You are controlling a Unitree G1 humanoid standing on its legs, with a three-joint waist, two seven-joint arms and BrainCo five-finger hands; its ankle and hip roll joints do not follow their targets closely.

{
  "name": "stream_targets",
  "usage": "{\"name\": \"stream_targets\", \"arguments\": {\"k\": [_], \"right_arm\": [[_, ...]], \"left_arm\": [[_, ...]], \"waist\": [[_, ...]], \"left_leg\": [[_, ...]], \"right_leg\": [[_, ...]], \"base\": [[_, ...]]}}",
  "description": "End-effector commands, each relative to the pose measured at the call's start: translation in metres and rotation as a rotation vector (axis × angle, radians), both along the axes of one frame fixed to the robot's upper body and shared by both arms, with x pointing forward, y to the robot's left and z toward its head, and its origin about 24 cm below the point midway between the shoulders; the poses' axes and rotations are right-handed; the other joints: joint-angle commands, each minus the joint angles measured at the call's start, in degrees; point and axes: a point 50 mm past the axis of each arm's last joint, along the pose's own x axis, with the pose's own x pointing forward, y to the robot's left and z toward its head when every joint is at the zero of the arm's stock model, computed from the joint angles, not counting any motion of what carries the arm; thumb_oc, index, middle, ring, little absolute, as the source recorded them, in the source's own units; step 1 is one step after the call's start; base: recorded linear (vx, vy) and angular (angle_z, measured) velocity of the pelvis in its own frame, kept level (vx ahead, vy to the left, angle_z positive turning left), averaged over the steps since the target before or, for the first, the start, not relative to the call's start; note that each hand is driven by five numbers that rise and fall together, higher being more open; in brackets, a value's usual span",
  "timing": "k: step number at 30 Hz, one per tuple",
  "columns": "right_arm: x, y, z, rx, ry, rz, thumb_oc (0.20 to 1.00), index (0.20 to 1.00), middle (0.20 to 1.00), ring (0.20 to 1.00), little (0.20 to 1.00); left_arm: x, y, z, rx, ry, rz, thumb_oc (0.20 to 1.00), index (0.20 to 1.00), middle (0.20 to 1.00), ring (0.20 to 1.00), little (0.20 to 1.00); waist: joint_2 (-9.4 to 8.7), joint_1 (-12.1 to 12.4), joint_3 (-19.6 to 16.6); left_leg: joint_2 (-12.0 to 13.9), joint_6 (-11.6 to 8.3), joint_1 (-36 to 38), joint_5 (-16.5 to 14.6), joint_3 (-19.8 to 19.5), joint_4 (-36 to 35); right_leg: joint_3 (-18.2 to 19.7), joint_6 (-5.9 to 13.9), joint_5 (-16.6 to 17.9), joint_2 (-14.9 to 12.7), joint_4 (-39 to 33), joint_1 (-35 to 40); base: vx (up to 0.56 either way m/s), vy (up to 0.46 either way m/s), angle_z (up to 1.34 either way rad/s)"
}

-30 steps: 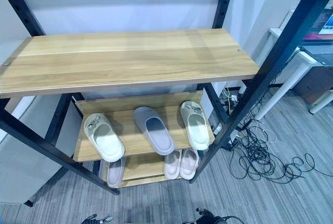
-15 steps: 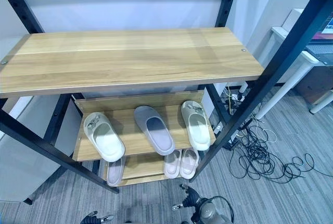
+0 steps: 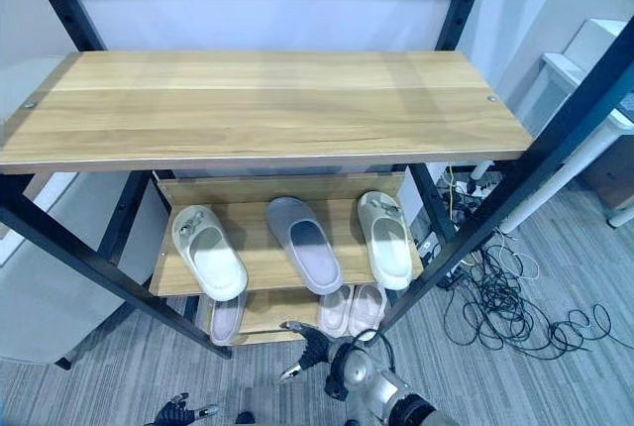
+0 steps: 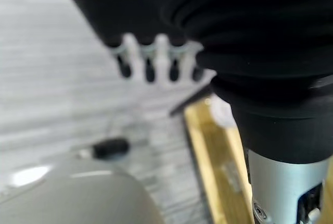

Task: Arrange the slippers neatly on the shoe rack.

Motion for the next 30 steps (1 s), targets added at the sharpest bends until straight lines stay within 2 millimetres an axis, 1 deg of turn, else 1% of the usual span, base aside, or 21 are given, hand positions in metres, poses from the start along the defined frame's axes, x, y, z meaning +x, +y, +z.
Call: {"name": "stream_targets", "arguments": {"k": [1, 3, 5, 6, 7, 8, 11, 13, 14, 15, 21, 22, 23, 24, 27, 30], "right_arm": [[0.0, 0.025, 0.02, 0.053, -0.108, 0.186, 1.0, 1.0, 1.0, 1.0, 1.0], [0.003, 0.031, 0.03, 0.071, -0.148, 0.231, 1.0, 1.0, 1.0, 1.0, 1.0], [0.007, 0.039, 0.047, 0.119, -0.199, 0.268, 1.0, 1.0, 1.0, 1.0, 1.0], [0.008, 0.041, 0.051, 0.136, -0.214, 0.276, 1.0, 1.0, 1.0, 1.0, 1.0], [0.008, 0.041, 0.052, 0.135, -0.214, 0.276, 1.0, 1.0, 1.0, 1.0, 1.0], [0.013, 0.044, 0.066, 0.171, -0.268, 0.294, 1.0, 1.0, 1.0, 1.0, 1.0], [0.02, 0.043, 0.086, 0.215, -0.35, 0.287, 1.0, 1.0, 1.0, 1.0, 1.0], [0.026, 0.039, 0.103, 0.25, -0.43, 0.273, 1.0, 1.0, 1.0, 1.0, 1.0], [0.027, 0.036, 0.108, 0.257, -0.458, 0.265, 1.0, 1.0, 1.0, 1.0, 1.0], [0.034, 0.026, 0.116, 0.234, -0.541, 0.236, 1.0, 1.0, 1.0, 1.0, 1.0], [0.054, -0.017, 0.137, 0.139, -0.768, 0.069, 1.0, 1.0, 1.0, 1.0, 1.0], [0.059, -0.025, 0.138, 0.115, -0.788, 0.031, 1.0, 1.0, 1.0, 1.0, 1.0], [0.059, -0.025, 0.138, 0.114, -0.788, 0.03, 1.0, 1.0, 1.0, 1.0, 1.0], [0.071, -0.039, 0.135, 0.054, -0.806, -0.042, 1.0, 1.0, 1.0, 1.0, 1.0], [0.084, -0.058, 0.134, -0.004, -0.827, -0.139, 1.0, 1.0, 1.0, 1.0, 1.0], [0.095, -0.075, 0.132, -0.043, -0.812, -0.229, 1.0, 1.0, 1.0, 1.0, 1.0]], "left_arm": [[0.01, -0.011, -0.002, 0.017, 0.02, -0.073, 1.0, 1.0, 1.0, 1.0, 1.0], [0.012, -0.011, -0.001, 0.017, 0.015, -0.076, 1.0, 1.0, 1.0, 1.0, 1.0], [0.015, -0.012, -0.001, 0.017, 0.004, -0.078, 1.0, 1.0, 1.0, 1.0, 1.0], [0.015, -0.012, -0.001, 0.015, 0.004, -0.079, 1.0, 1.0, 1.0, 1.0, 1.0], [0.015, -0.012, -0.001, 0.015, 0.004, -0.079, 1.0, 1.0, 1.0, 1.0, 1.0], [0.016, -0.014, -0.001, 0.012, -0.001, -0.085, 1.0, 1.0, 1.0, 1.0, 1.0], [0.016, -0.014, -0.001, 0.012, -0.001, -0.087, 1.0, 1.0, 1.0, 1.0, 1.0], [0.016, -0.014, -0.001, 0.017, -0.003, -0.09, 1.0, 1.0, 1.0, 1.0, 1.0], [0.016, -0.014, -0.001, 0.018, -0.003, -0.098, 1.0, 1.0, 1.0, 1.0, 1.0], [0.015, -0.015, -0.001, 0.021, -0.004, -0.11, 1.0, 1.0, 1.0, 1.0, 1.0], [0.009, -0.016, -0.002, 0.027, 0.001, -0.131, 1.0, 1.0, 1.0, 1.0, 1.0], [0.008, -0.016, -0.002, 0.025, 0.002, -0.136, 1.0, 1.0, 1.0, 1.0, 1.0], [0.008, -0.016, -0.002, 0.025, 0.002, -0.137, 1.0, 1.0, 1.0, 1.0, 1.0], [0.007, -0.016, -0.002, 0.023, 0.001, -0.147, 1.0, 1.0, 1.0, 1.0, 1.0], [0.007, -0.013, -0.001, 0.03, 0.004, -0.151, 1.0, 1.0, 1.0, 1.0, 1.0], [0.01, -0.01, 0.0, 0.036, -0.004, -0.168, 1.0, 1.0, 1.0, 1.0, 1.0]], "waist": [[-0.97, 0.94, -0.31], [-1.14, 1.12, -0.28], [-1.29, 1.19, -0.31], [-1.34, 1.22, -0.33], [-1.33, 1.22, -0.33], [-1.45, 1.22, -0.35], [-1.56, 1.15, -0.41], [-1.54, 0.95, -0.46], [-1.53, 0.85, -0.49], [-1.47, 0.77, -0.6], [-1.05, 0.69, -1.12], [-0.99, 0.68, -1.21], [-0.99, 0.73, -1.23], [-0.91, 0.89, -1.41], [-1.0, 1.28, -1.42], [-1.13, 1.87, -1.1]], "left_leg": [[0.52, -0.47, -2.08, 1.2, -0.37, 0.31], [0.5, -0.41, -2.01, 1.11, -0.36, 0.31], [0.58, -0.42, -2.0, 1.14, -0.25, 0.31], [0.59, -0.43, -2.02, 1.15, -0.27, 0.31], [0.59, -0.43, -2.02, 1.15, -0.27, 0.31], [0.64, -0.44, -2.07, 1.14, -0.24, 0.31], [0.71, -0.43, -2.02, 1.15, -0.2, 0.31], [0.79, -0.42, -2.01, 1.17, -0.25, 0.31], [0.82, -0.44, -1.98, 1.16, -0.22, 0.31], [0.88, -0.45, -1.93, 1.13, -0.25, 0.31], [1.01, -0.53, -1.79, 1.08, -0.42, 0.31], [1.03, -0.56, -1.85, 1.1, -0.42, 0.31], [1.03, -0.56, -1.86, 1.09, -0.43, 0.31], [0.99, -0.57, -1.88, 1.12, -0.49, 0.31], [0.97, -0.63, -1.99, 1.18, -0.73, 0.31], [0.94, -0.7, -2.47, 1.34, -1.13, 0.31]], "right_leg": [[1.88, 3.53, 2.23, -2.29, 2.16, -1.16], [1.89, 3.52, 2.28, -2.3, 2.05, -1.1], [1.86, 3.54, 2.38, -2.29, 1.91, -1.11], [1.9, 3.53, 2.39, -2.3, 1.88, -1.11], [1.9, 3.53, 2.39, -2.3, 1.88, -1.11], [1.94, 3.53, 2.34, -2.28, 1.85, -1.09], [1.99, 3.51, 2.17, -2.19, 2.03, -1.09], [1.98, 3.5, 2.01, -2.15, 2.27, -1.09], [1.92, 3.5, 1.96, -2.15, 2.32, -1.04], [1.82, 3.52, 1.89, -2.13, 2.31, -0.93], [1.35, 3.59, 1.75, -1.89, 2.1, -0.59], [1.26, 3.58, 1.76, -1.87, 2.03, -0.55], [1.25, 3.57, 1.77, -1.86, 2.02, -0.54], [1.15, 3.54, 1.8, -1.78, 1.94, -0.47], [0.89, 3.48, 1.82, -1.73, 1.76, -0.32], [0.54, 3.43, 1.8, -1.64, 1.8, -0.45]], "base": [[0.0, 0.0, 0.0], [0.0, 0.0, 0.0], [0.0, 0.0, 0.0], [0.0, 0.0, 0.0], [0.0, 0.0, 0.0], [0.0, 0.0, 0.0], [0.0, 0.0, 0.0], [0.0, 0.0, 0.0], [0.0, 0.0, 0.0], [0.0, 0.0, 0.0], [0.0, 0.0, 0.0], [0.0, 0.0, 0.0], [0.03, -0.007, 0.01], [0.04, -0.008, 0.01], [0.04, -0.011, 0.02], [0.02, -0.005, 0.04]]}}
